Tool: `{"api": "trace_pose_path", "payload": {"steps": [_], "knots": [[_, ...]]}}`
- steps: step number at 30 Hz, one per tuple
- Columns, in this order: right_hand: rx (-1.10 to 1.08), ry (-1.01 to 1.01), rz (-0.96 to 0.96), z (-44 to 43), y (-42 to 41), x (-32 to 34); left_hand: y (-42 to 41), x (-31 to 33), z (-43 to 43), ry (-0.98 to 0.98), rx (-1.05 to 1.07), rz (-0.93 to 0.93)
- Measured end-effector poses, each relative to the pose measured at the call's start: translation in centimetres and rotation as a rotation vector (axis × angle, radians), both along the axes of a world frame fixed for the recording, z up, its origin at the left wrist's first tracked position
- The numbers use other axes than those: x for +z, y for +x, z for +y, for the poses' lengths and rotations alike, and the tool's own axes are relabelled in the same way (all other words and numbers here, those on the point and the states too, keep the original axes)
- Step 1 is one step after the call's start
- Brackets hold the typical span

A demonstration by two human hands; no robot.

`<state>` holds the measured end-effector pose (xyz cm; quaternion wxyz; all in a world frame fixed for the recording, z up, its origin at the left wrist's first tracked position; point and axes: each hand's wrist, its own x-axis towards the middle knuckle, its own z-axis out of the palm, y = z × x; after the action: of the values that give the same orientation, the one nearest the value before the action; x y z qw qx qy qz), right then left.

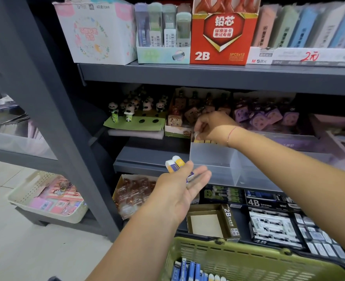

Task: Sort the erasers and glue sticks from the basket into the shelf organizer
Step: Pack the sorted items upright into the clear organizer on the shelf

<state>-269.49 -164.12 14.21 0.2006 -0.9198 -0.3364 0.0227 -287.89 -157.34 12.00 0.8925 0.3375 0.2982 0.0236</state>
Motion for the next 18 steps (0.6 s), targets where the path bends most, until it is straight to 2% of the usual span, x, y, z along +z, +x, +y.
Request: {"api": "trace_pose_path", "payload": {"steps": [9,11,13,14,16,18], "knots": [[-0.041,-0.044,-0.087,0.7,1.0,-1.8,-0.2,0.1,0.3,0.126,-0.054,0.014],[-0.055,-0.003,-0.06,0.4,0.8,-1.6,-0.2,0.0,0.3,0.137,-0.039,0.016],[-0.048,0.121,-0.012,0.1,-0.3,-0.9,-0.1,-0.1,0.4,0.137,-0.028,0.011],[-0.019,0.197,0.056,0.0,-1.2,-0.3,-0.1,-0.2,0.4,0.137,-0.024,0.009],[0.09,0.306,0.333,-0.4,-3.5,1.0,0.0,-0.2,0.4,0.14,-0.018,0.007],[0.2,0.281,0.6,-1.0,-5.1,1.9,0.0,-0.2,0.3,0.14,-0.018,0.007]]}}
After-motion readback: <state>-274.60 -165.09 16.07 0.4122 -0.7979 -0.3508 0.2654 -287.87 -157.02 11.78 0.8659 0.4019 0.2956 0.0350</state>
